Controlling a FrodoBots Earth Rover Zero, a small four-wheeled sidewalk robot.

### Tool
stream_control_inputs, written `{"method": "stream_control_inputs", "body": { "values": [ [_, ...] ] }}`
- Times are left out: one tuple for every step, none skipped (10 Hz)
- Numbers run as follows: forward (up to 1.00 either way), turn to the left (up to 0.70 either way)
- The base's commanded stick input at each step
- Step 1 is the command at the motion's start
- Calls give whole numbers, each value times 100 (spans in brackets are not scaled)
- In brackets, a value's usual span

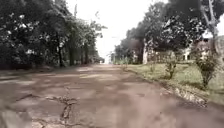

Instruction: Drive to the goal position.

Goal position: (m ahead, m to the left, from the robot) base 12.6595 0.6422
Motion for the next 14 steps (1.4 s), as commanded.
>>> {"method": "stream_control_inputs", "body": {
  "values": [
    [100, 0],
    [100, 0],
    [100, 0],
    [100, 0],
    [100, 0],
    [100, 0],
    [100, 0],
    [100, 0],
    [100, 0],
    [100, 0],
    [100, 0],
    [100, 0],
    [100, 0],
    [100, 0]
  ]
}}
